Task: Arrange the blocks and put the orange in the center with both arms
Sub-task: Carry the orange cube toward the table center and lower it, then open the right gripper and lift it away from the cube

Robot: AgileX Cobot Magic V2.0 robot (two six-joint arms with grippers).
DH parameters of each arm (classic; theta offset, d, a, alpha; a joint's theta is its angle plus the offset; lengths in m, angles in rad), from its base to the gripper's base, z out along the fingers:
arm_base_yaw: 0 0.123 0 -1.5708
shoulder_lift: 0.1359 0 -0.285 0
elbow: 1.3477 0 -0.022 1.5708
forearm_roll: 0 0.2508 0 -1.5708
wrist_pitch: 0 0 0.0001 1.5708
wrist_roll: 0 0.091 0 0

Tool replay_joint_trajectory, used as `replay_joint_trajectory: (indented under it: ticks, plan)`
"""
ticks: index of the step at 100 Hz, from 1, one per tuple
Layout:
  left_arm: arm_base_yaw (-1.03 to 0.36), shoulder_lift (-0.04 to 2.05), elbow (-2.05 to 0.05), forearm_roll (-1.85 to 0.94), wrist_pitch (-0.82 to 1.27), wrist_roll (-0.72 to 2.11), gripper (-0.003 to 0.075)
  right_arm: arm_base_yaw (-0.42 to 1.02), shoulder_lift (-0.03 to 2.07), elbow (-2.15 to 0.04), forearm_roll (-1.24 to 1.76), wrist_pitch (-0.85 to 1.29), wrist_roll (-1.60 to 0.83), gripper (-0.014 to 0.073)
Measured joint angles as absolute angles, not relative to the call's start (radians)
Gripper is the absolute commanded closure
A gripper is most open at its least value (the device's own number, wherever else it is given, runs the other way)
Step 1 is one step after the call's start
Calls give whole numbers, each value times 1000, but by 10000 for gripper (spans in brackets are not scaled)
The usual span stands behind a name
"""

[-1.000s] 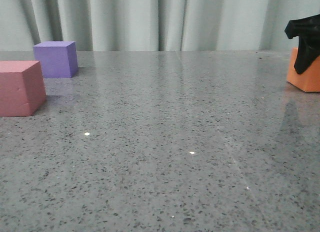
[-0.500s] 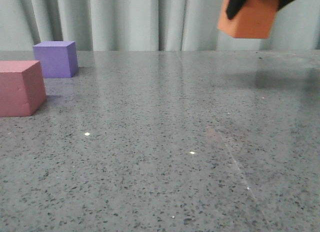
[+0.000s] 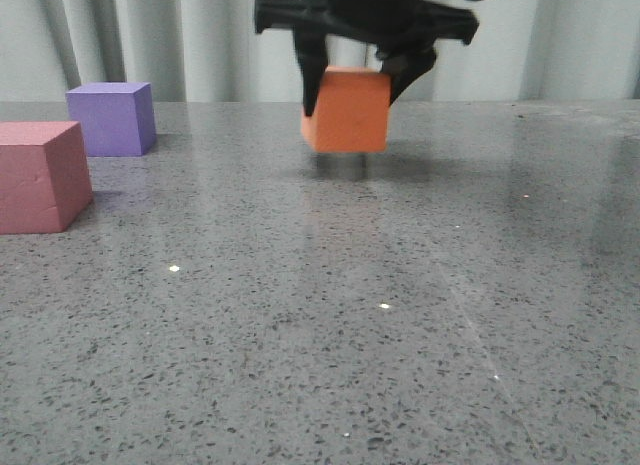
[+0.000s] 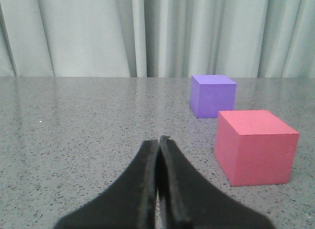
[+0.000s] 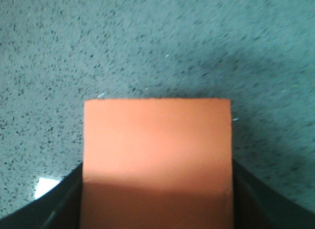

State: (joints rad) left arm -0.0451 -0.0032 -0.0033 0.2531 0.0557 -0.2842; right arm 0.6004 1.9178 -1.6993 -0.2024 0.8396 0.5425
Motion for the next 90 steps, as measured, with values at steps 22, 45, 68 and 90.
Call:
replay_joint_trajectory:
  ticks: [22, 45, 68, 90]
  plan:
    - [-45, -3, -3, 253, 56, -284, 739, 625, 1958, -1703, -210, 841, 597, 279]
    - [-45, -3, -3, 253, 56, -284, 739, 627, 1958, -1703, -212, 830, 604, 59]
    - [-45, -3, -3, 253, 56, -284, 739, 627, 1958, -1703, -204, 818, 604, 25]
    - [-45, -3, -3, 253, 56, -284, 739, 627, 1891, -1703, -268, 807, 591, 25]
